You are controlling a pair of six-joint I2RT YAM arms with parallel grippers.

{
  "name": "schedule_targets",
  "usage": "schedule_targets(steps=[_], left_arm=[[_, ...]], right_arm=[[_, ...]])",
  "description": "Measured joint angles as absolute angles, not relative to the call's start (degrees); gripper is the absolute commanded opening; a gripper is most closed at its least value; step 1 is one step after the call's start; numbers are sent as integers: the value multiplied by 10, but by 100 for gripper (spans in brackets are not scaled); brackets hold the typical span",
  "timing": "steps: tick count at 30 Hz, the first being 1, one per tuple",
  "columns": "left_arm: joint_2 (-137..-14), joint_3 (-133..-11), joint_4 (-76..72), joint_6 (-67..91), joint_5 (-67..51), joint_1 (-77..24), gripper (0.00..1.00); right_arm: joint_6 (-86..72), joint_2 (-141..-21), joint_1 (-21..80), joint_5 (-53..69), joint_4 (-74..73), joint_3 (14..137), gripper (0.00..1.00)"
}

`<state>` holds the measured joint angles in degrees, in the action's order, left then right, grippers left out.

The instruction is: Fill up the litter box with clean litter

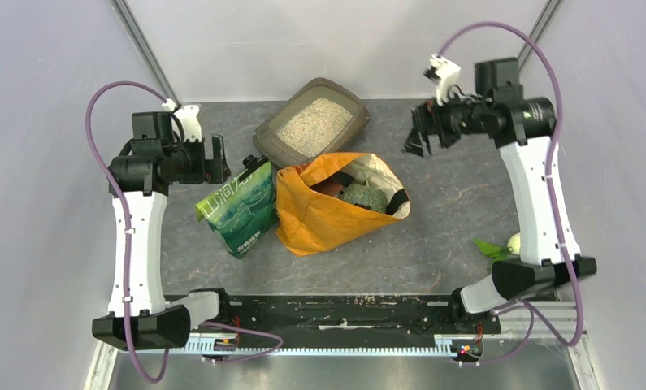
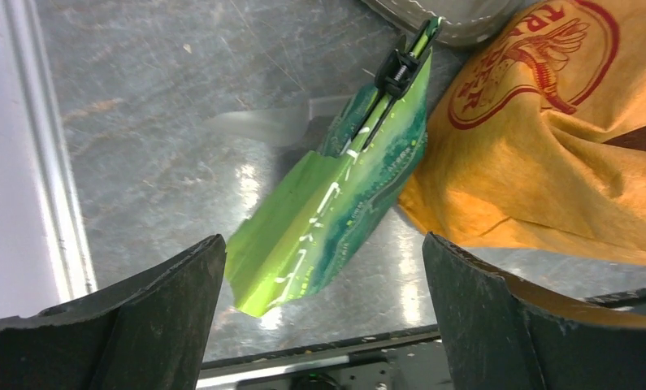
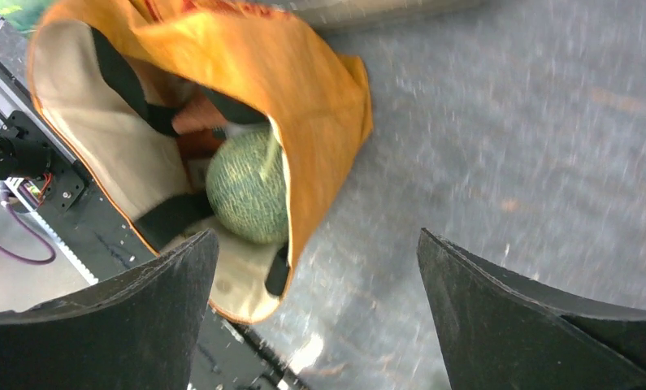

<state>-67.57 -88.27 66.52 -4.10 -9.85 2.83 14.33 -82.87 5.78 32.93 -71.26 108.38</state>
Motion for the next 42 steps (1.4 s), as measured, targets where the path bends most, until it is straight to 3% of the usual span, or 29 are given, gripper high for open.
schedule_targets(steps=[10,17,21,27,33,42], left_arm=[[-688,-885,678,30,-171,229,97],[-696,-891,697,56,-215,331,97],[-709,-910,706,62,-249,355,97],[-726,-918,706,67,-305,379,97],[-730,-918,706,70,-332,379,97],[-746,-920,705,75,-350,379,97]], right_arm=[[199,-1013,353,254,-706,1369,99],[306,-1050,634,126,-687,1367,99],[356,-1052,727,62,-668,1294,94],[395,-1091,753,-20,-626,1150,91],[425,-1167,752,-82,-564,1103,91],[482,-1169,740,-114,-436,974,93]])
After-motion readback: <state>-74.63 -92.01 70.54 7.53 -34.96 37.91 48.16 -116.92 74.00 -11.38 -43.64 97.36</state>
